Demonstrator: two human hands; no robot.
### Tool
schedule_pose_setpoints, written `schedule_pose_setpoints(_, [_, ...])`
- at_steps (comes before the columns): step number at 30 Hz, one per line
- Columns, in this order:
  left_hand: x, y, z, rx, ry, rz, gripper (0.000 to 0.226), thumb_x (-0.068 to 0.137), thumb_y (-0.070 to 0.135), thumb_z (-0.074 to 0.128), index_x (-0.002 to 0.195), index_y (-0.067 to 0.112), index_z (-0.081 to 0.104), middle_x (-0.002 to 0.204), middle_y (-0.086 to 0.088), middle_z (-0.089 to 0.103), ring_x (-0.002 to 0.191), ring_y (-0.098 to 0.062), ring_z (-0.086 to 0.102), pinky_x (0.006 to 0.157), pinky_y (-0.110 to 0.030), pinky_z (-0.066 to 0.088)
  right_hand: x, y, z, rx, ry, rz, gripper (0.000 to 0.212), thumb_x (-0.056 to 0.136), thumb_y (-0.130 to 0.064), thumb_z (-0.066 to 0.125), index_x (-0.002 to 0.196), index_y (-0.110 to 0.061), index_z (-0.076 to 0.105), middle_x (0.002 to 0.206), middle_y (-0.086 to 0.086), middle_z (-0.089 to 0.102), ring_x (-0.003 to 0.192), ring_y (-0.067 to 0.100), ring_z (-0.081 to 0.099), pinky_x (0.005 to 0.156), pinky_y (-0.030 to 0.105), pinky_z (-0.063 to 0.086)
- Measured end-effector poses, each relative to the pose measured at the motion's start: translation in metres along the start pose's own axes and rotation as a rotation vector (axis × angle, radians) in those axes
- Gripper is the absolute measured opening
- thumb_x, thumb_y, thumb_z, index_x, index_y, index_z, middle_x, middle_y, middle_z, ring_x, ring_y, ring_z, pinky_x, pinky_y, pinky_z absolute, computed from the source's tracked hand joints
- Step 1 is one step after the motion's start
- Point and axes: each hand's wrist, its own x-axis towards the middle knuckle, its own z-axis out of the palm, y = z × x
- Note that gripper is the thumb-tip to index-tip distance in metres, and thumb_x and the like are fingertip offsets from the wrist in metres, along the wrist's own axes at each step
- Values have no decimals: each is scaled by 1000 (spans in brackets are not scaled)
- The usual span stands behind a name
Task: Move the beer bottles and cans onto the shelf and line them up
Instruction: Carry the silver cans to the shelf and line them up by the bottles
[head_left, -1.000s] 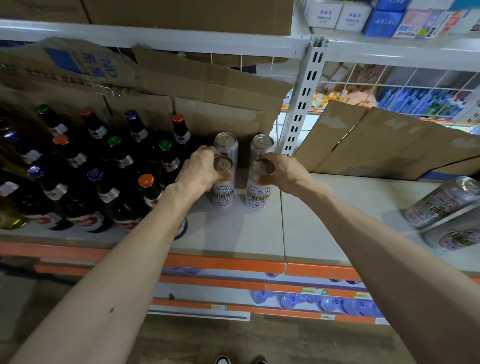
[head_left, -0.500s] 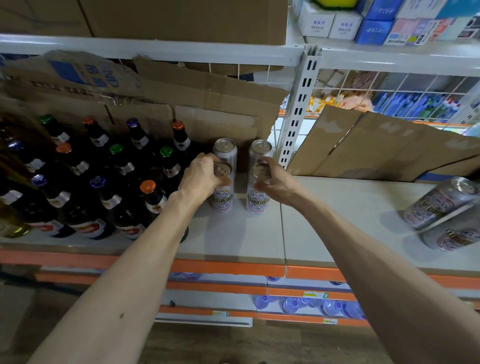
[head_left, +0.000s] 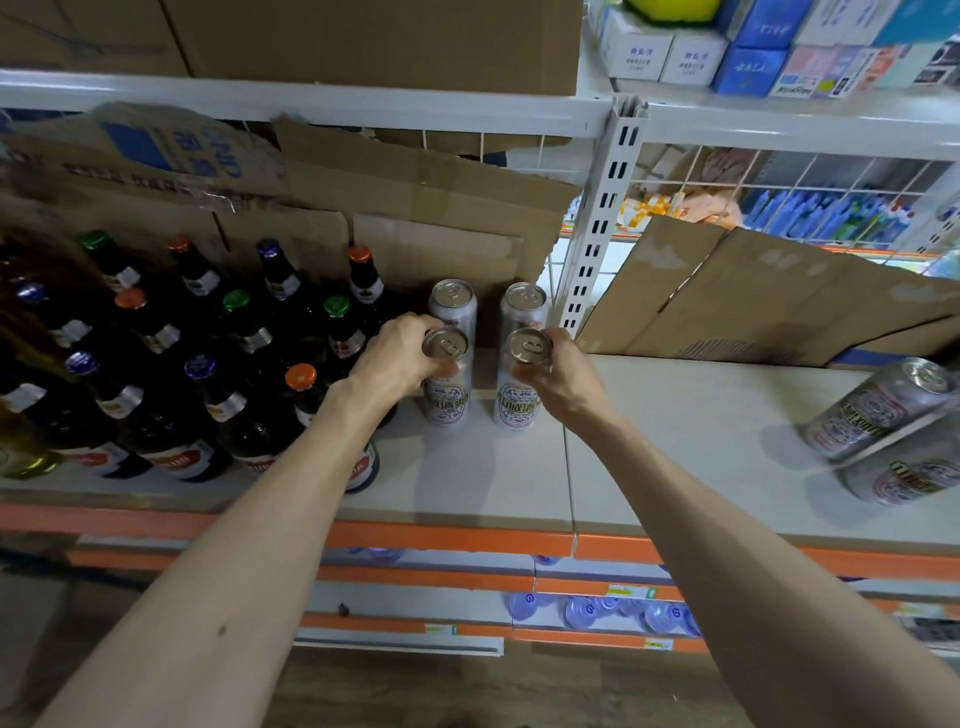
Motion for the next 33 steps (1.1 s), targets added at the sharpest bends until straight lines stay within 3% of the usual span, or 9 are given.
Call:
schedule_pose_setpoints(3, [0, 2, 0, 46, 6, 5, 54, 74, 28, 82, 124, 18, 66, 117, -11, 64, 109, -31, 61, 91, -44, 51, -2, -3, 0, -3, 13, 1, 46, 83, -23, 72, 122, -13, 51, 113, 8, 64, 100, 29, 60, 81, 37, 49])
schedule_pose_setpoints(6, [-3, 5, -1, 70, -16, 2, 54, 75, 28, 81, 125, 16, 63, 117, -13, 62, 109, -33, 60, 90, -44, 51, -4, -4, -3, -4, 9, -1, 46, 82, -23, 72, 121, -12, 51, 113, 10, 64, 96, 28, 59, 74, 34, 46])
schedule_pose_setpoints(10, [-7, 28, -2, 102, 28, 46, 75, 62, 48, 81, 126, 21, 54, 119, -5, 59, 110, -28, 60, 88, -48, 52, -12, -12, -14, 38, 107, -17, 54, 83, -30, 70, 127, -10, 47, 117, 13, 61, 101, 29, 59, 79, 34, 47])
schedule_pose_setpoints(14, [-2, 96, 8, 191, 126, 239, 49, 89, 29, 68, 132, 11, 53, 131, -13, 55, 123, -33, 52, 97, -43, 43, -29, -18, -47, -70, 214, -30, 44, 97, -29, 57, 132, -3, 50, 129, 18, 58, 120, 34, 53, 94, 36, 39])
schedule_pose_setpoints(17, [-5, 164, 43, 206, 29, 359, 45, 91, 28, 64, 130, 8, 53, 130, -17, 55, 123, -36, 53, 98, -46, 45, -54, 2, -93, -163, 231, 2, 42, 97, -22, 54, 134, -2, 49, 133, 19, 55, 125, 34, 49, 97, 34, 34])
schedule_pose_setpoints(23, [-53, 295, 149, 212, -228, 586, 57, 92, 33, 64, 139, 6, 45, 141, -17, 49, 133, -33, 46, 108, -44, 39, -158, 118, -247, -226, 500, 313, 37, 94, -27, 57, 120, -2, 51, 123, 20, 58, 117, 36, 54, 91, 38, 41])
schedule_pose_setpoints(25, [-73, 335, 181, 207, -290, 653, 53, 92, 29, 65, 136, 5, 49, 136, -16, 53, 129, -32, 49, 105, -40, 41, -200, 158, -289, -232, 571, 407, 40, 93, -29, 59, 121, -1, 53, 122, 20, 58, 117, 37, 54, 90, 37, 41])
schedule_pose_setpoints(29, [-92, 381, 233, 135, -391, 782, 26, 81, 16, 66, 107, 16, 65, 99, -2, 65, 105, -26, 64, 78, -29, 44, -247, 212, -333, -208, 613, 525, 53, 92, -34, 63, 129, 0, 47, 129, 20, 55, 119, 35, 52, 93, 38, 41])
schedule_pose_setpoints(33, [-84, 396, 256, 228, -342, 680, 24, 87, 23, 65, 107, 11, 59, 106, -4, 58, 100, -25, 57, 74, -31, 38, -250, 245, -350, -177, 574, 512, 52, 91, -33, 61, 130, -3, 46, 124, 18, 57, 111, 33, 54, 83, 36, 43])
